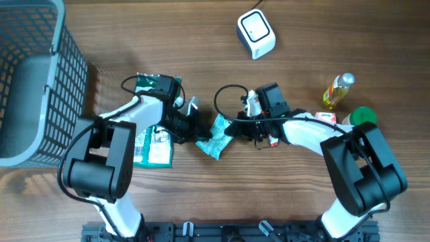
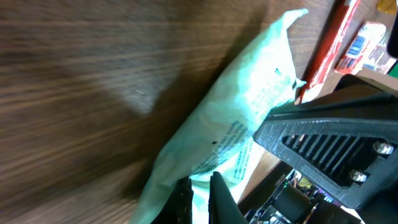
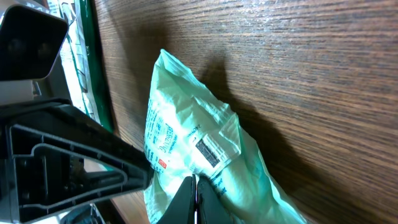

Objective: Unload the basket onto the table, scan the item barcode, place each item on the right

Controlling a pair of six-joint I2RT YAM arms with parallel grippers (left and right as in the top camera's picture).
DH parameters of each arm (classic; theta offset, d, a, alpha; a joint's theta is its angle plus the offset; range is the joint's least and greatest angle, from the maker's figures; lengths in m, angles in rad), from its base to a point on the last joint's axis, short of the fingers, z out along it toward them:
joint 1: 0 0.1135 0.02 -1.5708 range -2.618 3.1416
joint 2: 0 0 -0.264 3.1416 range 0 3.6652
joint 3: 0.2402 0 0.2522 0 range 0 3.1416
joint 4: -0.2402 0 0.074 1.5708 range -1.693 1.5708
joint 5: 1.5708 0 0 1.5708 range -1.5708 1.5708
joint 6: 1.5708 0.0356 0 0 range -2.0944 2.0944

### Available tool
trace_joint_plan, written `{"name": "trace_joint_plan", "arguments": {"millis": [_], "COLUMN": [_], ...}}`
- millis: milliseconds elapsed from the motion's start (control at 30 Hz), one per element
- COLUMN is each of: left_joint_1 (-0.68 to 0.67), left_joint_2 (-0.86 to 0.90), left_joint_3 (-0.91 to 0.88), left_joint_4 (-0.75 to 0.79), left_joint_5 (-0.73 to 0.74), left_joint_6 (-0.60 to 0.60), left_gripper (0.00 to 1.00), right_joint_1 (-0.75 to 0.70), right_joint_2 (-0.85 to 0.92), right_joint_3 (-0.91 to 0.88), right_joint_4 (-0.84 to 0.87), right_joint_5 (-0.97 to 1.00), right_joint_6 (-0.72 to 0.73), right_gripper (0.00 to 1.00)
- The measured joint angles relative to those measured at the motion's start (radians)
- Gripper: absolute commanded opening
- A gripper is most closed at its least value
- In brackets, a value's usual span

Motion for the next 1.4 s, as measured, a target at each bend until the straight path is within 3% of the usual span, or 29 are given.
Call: {"name": "trace_joint_plan", "arguments": {"millis": [267,533,900,1400], "left_joint_1": [0.016,0.031,0.031,0.032], "left_joint_2": [0.001,0.007,0.007,0.007], "left_joint_3": [-0.005,-0.009,-0.009,-0.009], "left_joint_4": [0.008,0.013,0.013,0.016], "left_joint_5": [-0.037,-0.081,-0.08,-0.081], "left_joint_6": [0.0,0.0,0.0,0.0], "left_gripper": [0.04,0.04,0.04,0.04], "right_joint_1": [-0.021,0.003,0.129,0.145], "right_joint_2": [-0.005,-0.135,-0.134,-0.092], "right_joint_3": [0.009,0.029,-0.027,-0.072], "right_joint_4": [0.008,-0.064,-0.116,-0.097], "right_joint_5": [-0.064,-0.164,-0.019,0.087], "right_joint_6": [-0.005,-0.005,0.003,0.106], "right_gripper": [0.05,0.04,0.04,0.04]}}
